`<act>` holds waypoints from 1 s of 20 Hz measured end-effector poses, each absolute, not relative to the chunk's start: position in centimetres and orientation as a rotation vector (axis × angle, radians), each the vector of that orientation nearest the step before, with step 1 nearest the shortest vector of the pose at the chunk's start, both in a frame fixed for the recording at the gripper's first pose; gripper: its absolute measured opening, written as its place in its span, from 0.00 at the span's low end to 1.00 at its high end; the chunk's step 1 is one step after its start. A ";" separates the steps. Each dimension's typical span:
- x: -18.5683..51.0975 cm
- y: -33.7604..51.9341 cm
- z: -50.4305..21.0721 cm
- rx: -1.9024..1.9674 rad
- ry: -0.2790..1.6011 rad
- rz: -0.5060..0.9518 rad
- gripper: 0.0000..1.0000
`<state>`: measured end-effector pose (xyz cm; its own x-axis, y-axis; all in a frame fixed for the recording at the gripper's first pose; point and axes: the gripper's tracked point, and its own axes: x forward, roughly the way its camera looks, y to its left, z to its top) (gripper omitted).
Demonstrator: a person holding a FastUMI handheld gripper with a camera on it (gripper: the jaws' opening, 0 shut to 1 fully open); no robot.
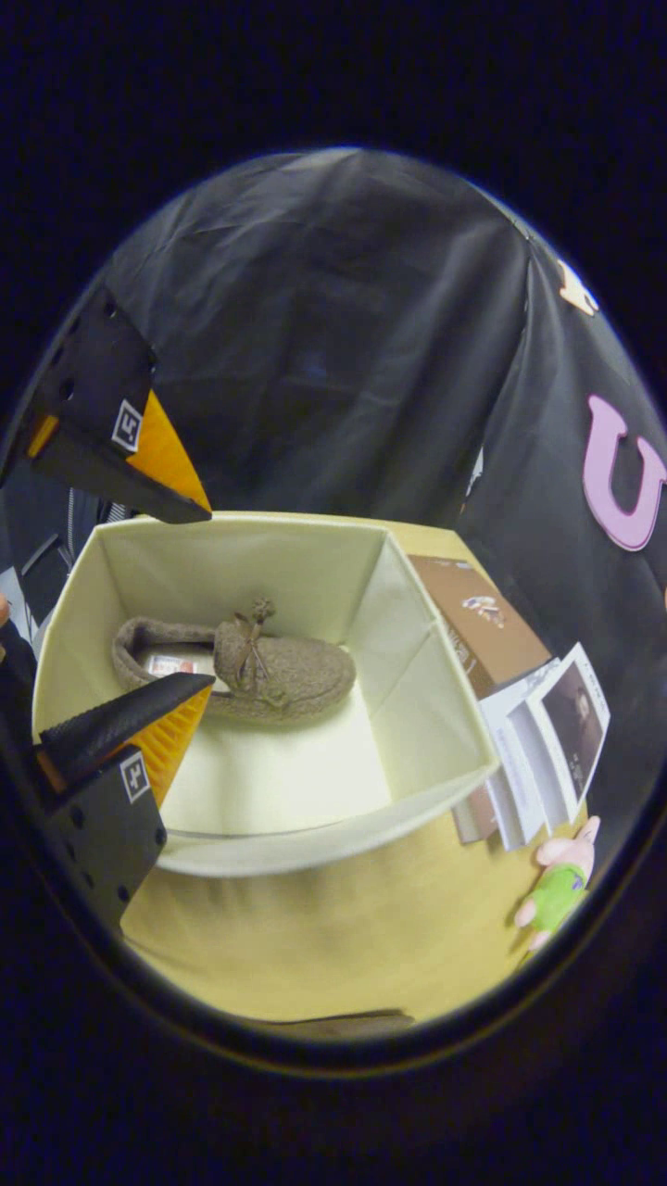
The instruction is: Open the storage box then place both shoes into the box .Put the left shoe in first, then the right shoe, with the right side of both shoes facing outward in a uniform manner.
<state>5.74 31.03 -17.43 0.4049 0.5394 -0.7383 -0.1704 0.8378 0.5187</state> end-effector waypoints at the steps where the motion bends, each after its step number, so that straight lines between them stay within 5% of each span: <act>1: 6.0 30.3 -16.2 0.392 1.037 0.465 1.00; 13: 6.8 10.1 -4.8 0.270 0.797 0.270 1.00; 20: 7.1 -5.1 -8.9 0.101 0.888 0.024 1.00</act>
<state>7.05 -5.08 -8.95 0.6307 0.0624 -0.7735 0.0211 0.9950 0.0976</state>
